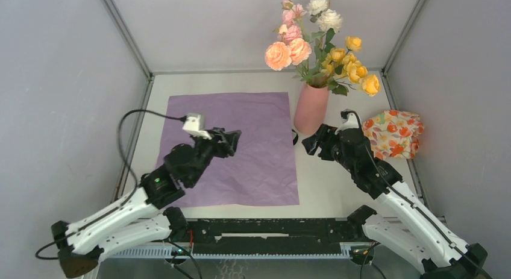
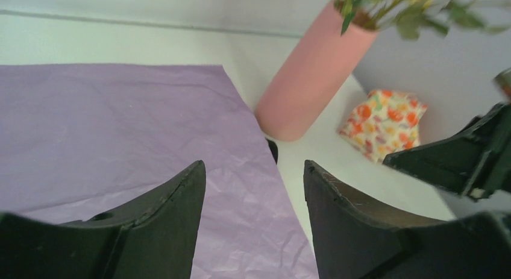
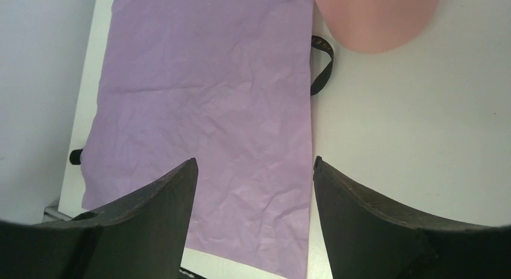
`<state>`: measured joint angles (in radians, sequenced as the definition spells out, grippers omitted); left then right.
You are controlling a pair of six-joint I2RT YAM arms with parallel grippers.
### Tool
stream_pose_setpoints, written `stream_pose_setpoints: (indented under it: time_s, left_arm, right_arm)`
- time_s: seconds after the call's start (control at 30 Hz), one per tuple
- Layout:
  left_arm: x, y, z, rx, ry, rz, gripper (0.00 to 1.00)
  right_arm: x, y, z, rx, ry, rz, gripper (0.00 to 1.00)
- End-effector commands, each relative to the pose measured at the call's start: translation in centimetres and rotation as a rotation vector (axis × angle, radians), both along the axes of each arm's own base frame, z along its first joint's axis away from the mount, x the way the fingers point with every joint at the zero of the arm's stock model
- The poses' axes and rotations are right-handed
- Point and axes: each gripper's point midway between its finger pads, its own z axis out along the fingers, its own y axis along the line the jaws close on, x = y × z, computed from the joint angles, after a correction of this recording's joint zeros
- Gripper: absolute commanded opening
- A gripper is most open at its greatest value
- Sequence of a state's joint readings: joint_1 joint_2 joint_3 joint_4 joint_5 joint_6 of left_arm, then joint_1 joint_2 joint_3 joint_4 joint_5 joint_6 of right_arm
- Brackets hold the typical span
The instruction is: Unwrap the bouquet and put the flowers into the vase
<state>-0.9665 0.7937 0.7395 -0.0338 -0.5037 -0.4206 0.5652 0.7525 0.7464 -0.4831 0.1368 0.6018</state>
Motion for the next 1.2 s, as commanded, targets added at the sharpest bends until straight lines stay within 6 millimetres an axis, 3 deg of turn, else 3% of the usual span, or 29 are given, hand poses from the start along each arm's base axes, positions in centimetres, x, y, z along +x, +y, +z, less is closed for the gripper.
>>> stream_pose_setpoints:
  time_s: [0.0, 0.17, 0.3, 0.43, 0.63, 1.17]
  left_arm:
    - [-1.9, 5.1, 2.3, -0.099, -0.027, 0.104, 0.65]
    - [-4.2, 10.3, 3.5, -0.202, -0.055, 0.175, 0.66]
    - [-5.6, 13.6, 2.7, -0.243, -0.043, 0.232, 0.66]
    - [-6.4, 15.2, 1.3, -0.279, -0.022, 0.255, 0.66]
    - [-6.6, 16.0, 0.1, -0.287, -0.009, 0.280, 0.66]
    - [-6.0, 15.5, -0.4, -0.235, 0.009, 0.296, 0.66]
  right_arm:
    - [-0.6, 0.8, 1.5, 0.064, -0.026, 0.030, 0.79]
    - [-1.7, 1.5, 1.3, 0.074, 0.000, 0.064, 0.79]
    - [-2.3, 1.7, 1.0, 0.060, 0.008, 0.070, 0.78]
    - [-2.8, 2.1, 0.7, 0.047, 0.013, 0.081, 0.78]
    - [-3.2, 2.6, 0.5, 0.036, 0.015, 0.087, 0.78]
    - [-3.5, 3.0, 0.2, -0.023, -0.014, 0.098, 0.76]
